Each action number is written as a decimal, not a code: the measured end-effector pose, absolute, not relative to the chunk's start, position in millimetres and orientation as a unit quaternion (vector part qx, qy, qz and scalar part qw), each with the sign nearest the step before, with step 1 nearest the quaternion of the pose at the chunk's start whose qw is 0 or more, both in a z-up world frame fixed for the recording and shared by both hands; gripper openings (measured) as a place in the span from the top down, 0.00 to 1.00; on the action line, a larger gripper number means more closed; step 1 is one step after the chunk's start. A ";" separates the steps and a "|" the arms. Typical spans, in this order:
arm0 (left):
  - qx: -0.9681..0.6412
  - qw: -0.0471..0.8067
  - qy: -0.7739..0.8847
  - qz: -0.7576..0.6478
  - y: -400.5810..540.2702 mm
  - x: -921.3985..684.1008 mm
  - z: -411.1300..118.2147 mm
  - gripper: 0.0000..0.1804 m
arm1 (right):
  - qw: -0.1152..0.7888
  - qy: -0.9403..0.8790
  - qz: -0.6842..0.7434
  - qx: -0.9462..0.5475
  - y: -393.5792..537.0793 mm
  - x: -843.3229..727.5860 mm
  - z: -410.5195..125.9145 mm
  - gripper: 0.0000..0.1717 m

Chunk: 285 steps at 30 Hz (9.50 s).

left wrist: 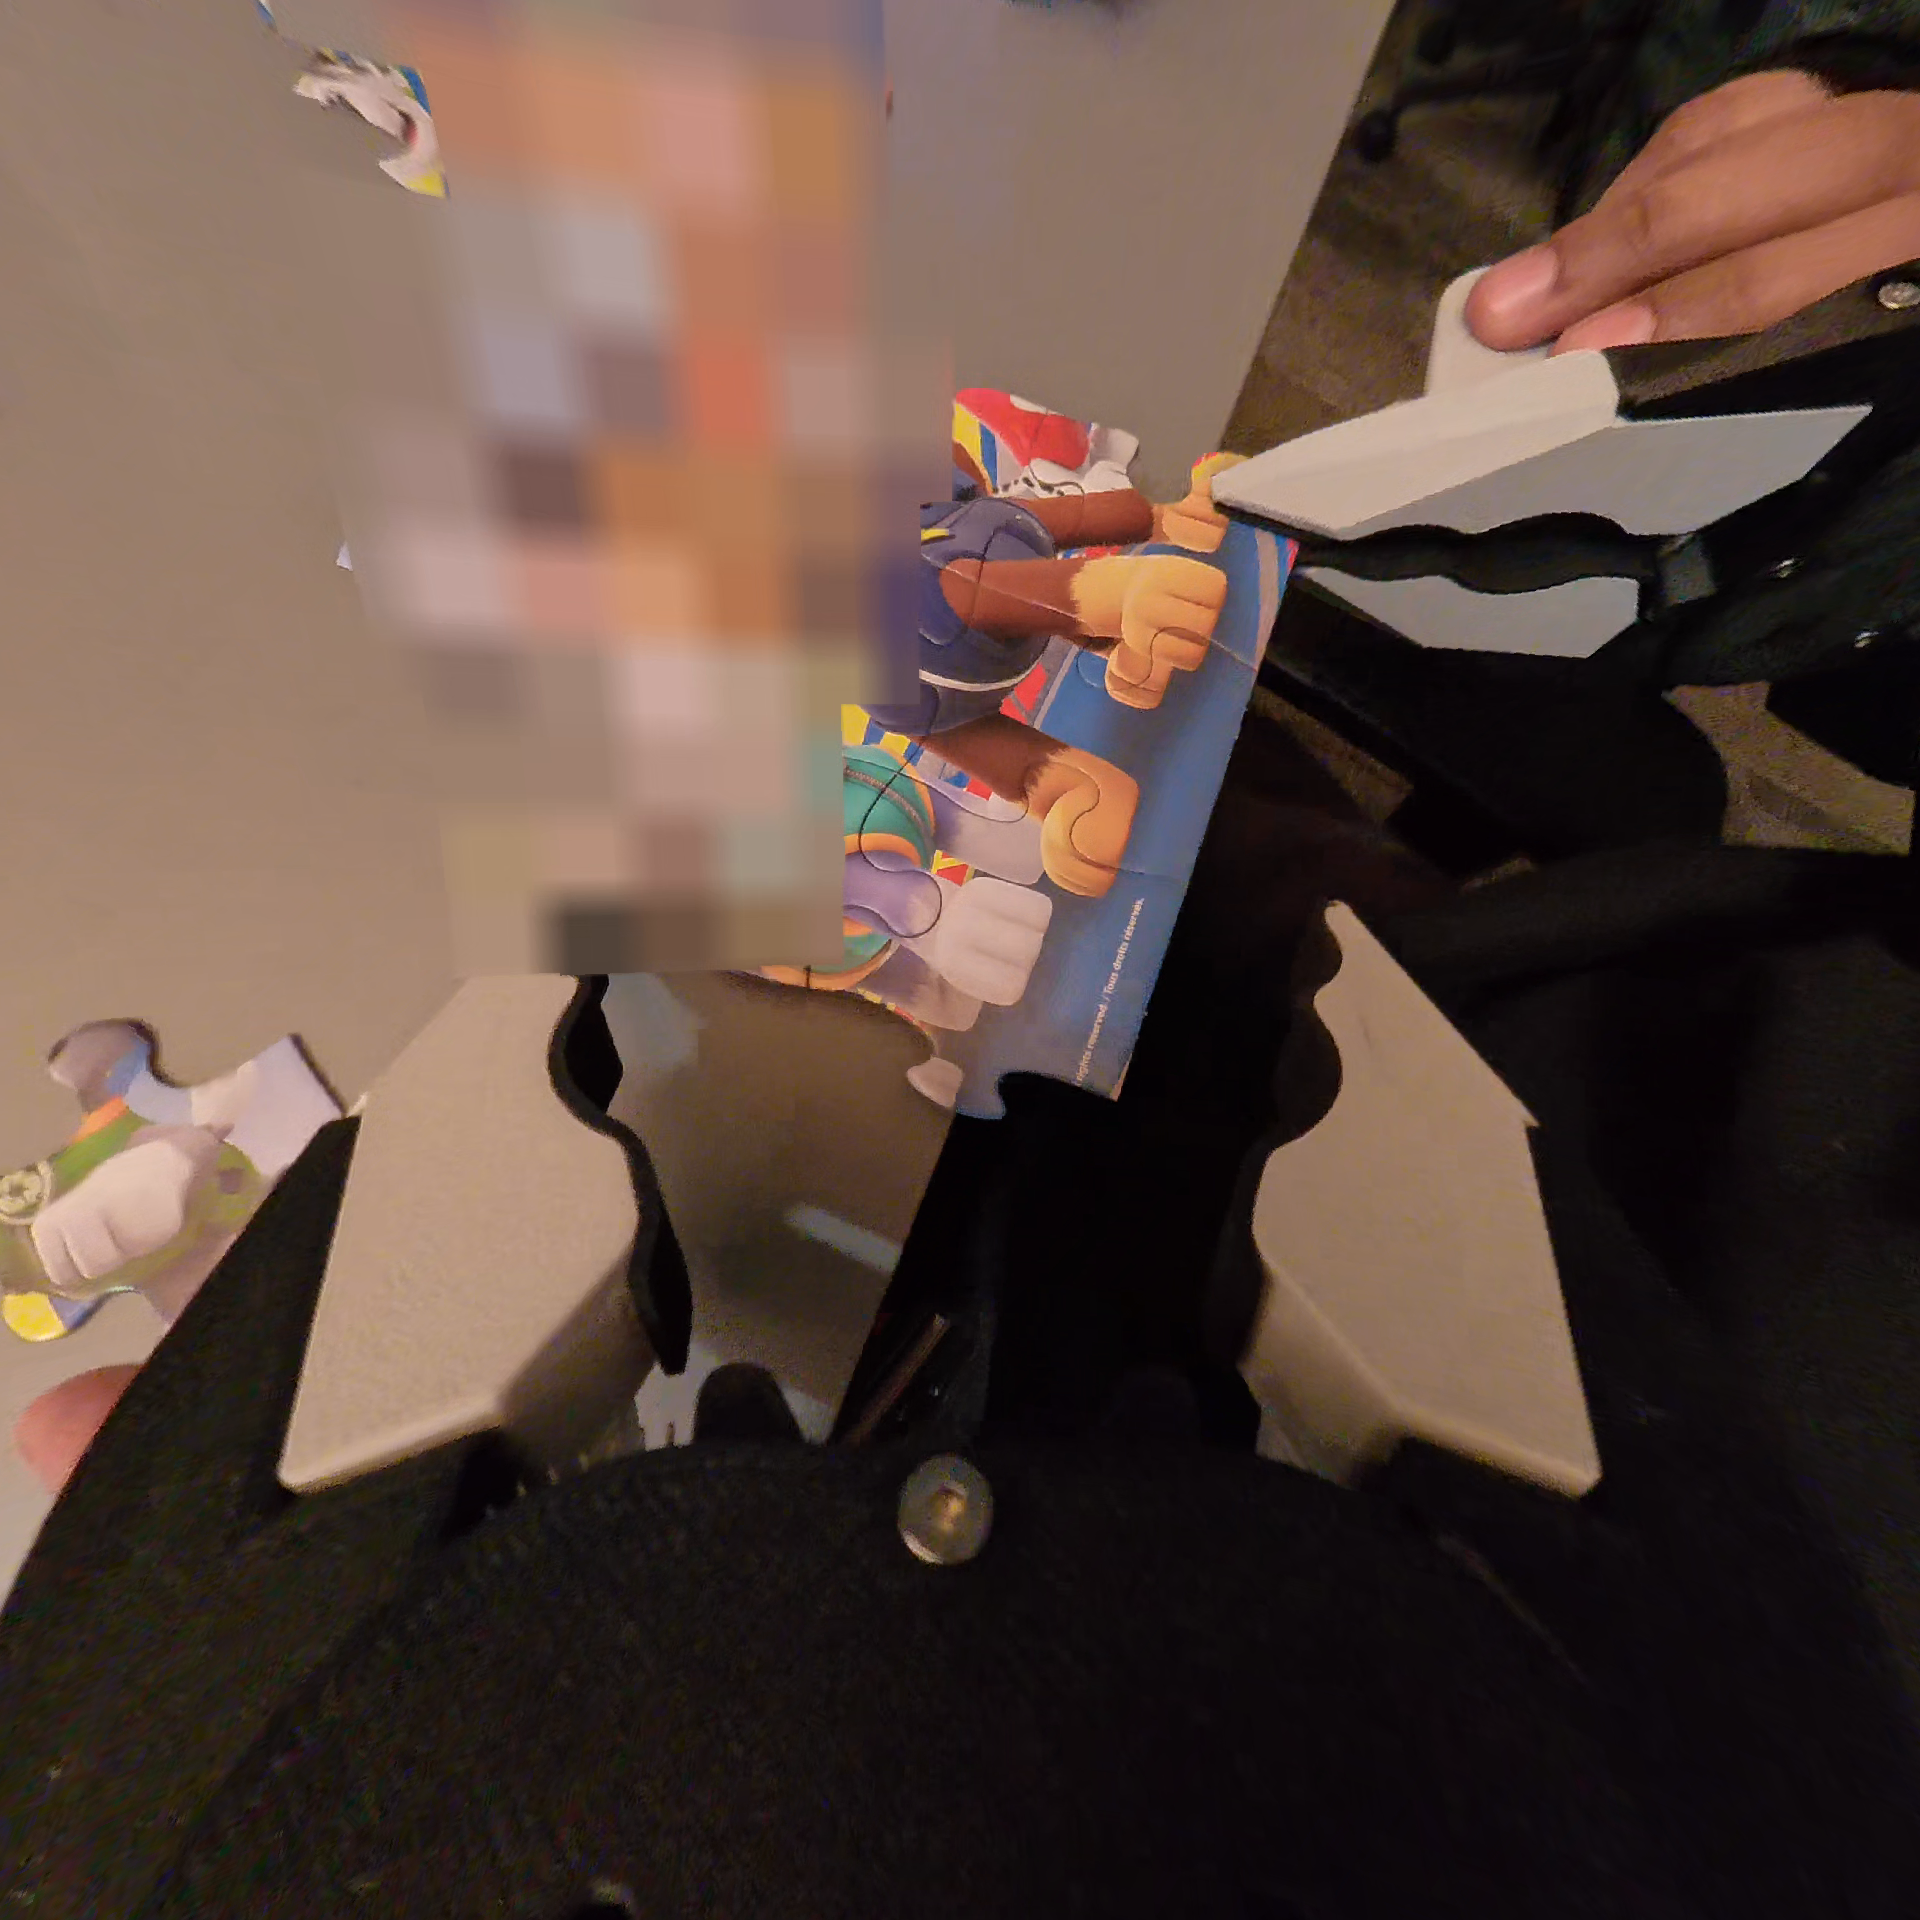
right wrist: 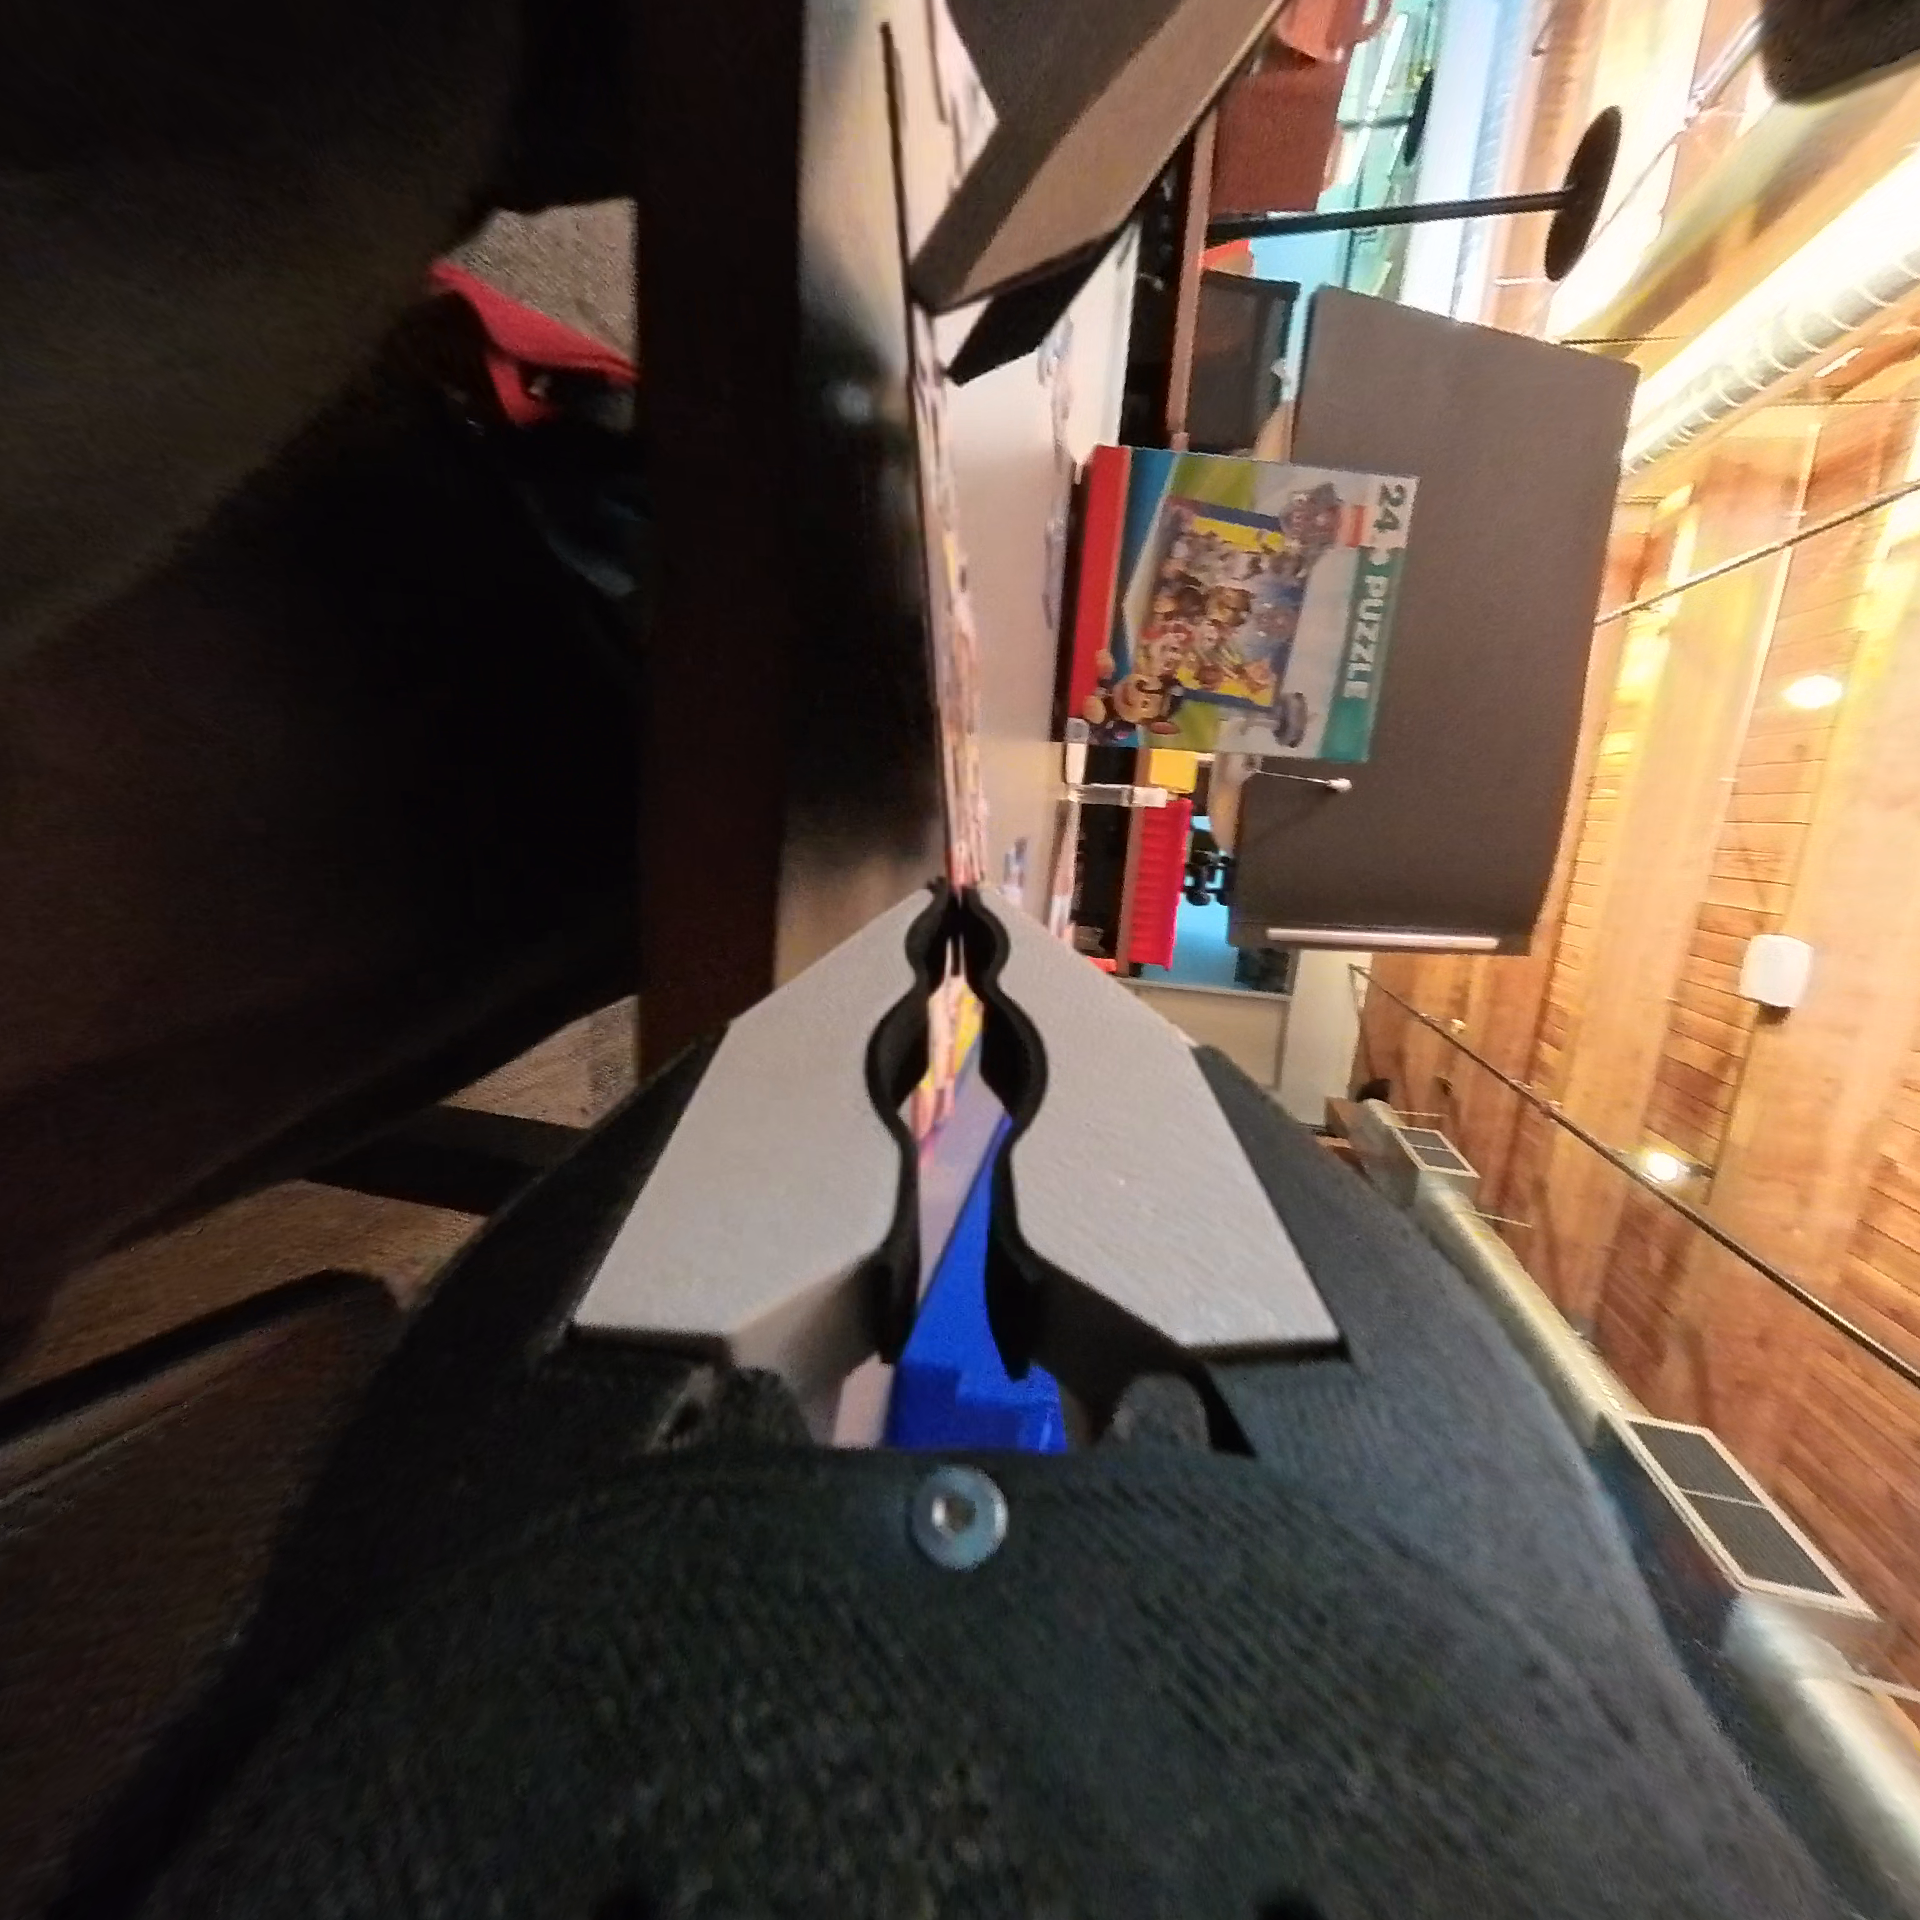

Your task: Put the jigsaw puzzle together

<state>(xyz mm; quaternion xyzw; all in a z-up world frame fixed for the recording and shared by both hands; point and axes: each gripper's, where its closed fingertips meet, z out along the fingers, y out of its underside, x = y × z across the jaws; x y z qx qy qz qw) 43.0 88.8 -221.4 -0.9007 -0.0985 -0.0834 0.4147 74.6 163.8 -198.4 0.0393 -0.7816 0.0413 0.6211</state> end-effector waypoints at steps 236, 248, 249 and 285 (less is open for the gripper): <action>-0.922 0.387 -0.010 -0.024 233.6 -61.5 -236.6 0.57 | 0.182 -0.746 0.398 -0.502 238.7 -37.9 -224.6 1.00; -0.923 0.380 -0.056 -0.026 216.7 -71.3 -228.3 0.61 | 0.173 -0.776 0.377 -0.475 227.0 -30.4 -231.6 1.00; -0.925 0.375 -0.058 -0.019 214.1 -74.0 -230.8 0.61 | 0.181 -0.775 0.376 -0.474 228.6 -31.6 -230.5 1.00; -0.926 0.369 -0.066 0.031 207.9 -94.0 -237.6 0.72 | 0.243 -0.757 0.321 -0.515 246.1 -71.3 -231.8 1.00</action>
